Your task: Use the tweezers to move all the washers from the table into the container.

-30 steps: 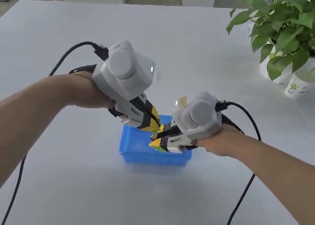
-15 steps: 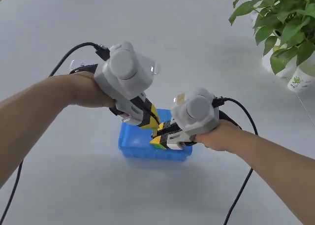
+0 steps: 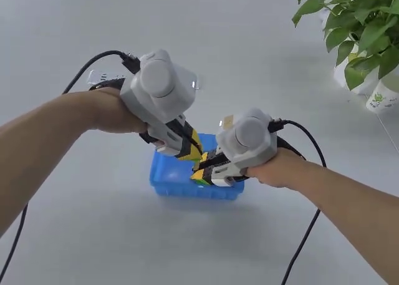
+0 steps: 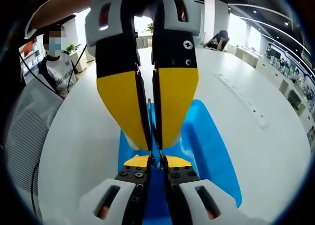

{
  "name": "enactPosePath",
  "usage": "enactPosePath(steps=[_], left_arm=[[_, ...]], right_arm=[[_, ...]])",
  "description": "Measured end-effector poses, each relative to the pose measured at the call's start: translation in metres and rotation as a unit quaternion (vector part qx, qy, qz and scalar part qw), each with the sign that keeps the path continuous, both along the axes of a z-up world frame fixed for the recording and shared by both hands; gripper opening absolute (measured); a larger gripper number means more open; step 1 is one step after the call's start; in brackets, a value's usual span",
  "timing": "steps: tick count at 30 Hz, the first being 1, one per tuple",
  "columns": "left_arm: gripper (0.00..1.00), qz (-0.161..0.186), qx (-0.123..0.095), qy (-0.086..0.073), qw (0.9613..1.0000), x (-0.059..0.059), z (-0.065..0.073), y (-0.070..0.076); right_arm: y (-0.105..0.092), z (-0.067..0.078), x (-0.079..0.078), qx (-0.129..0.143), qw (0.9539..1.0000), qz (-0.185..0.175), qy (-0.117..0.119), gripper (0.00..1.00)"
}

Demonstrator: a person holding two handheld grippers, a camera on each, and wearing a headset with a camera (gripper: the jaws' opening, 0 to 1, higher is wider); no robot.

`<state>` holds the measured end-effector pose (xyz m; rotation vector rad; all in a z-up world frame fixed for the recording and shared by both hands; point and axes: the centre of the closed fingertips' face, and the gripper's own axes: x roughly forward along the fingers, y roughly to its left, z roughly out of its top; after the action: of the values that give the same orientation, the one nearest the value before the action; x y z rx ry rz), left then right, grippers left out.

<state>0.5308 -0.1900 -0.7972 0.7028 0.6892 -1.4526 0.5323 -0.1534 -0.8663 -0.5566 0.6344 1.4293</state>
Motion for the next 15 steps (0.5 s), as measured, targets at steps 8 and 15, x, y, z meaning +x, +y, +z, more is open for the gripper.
enactPosePath(steps=[8, 15], left_arm=[[0.07, -0.003, 0.003, -0.003, 1.0, -0.0012, 0.001, 0.0006], [0.07, -0.003, 0.003, -0.006, 1.0, -0.0032, 0.0069, 0.0008]], right_arm=[[-0.0008, 0.001, -0.0005, -0.004, 1.0, 0.003, -0.006, 0.12], [-0.0013, 0.0073, -0.0007, -0.002, 0.9999, 0.004, -0.014, 0.12]])
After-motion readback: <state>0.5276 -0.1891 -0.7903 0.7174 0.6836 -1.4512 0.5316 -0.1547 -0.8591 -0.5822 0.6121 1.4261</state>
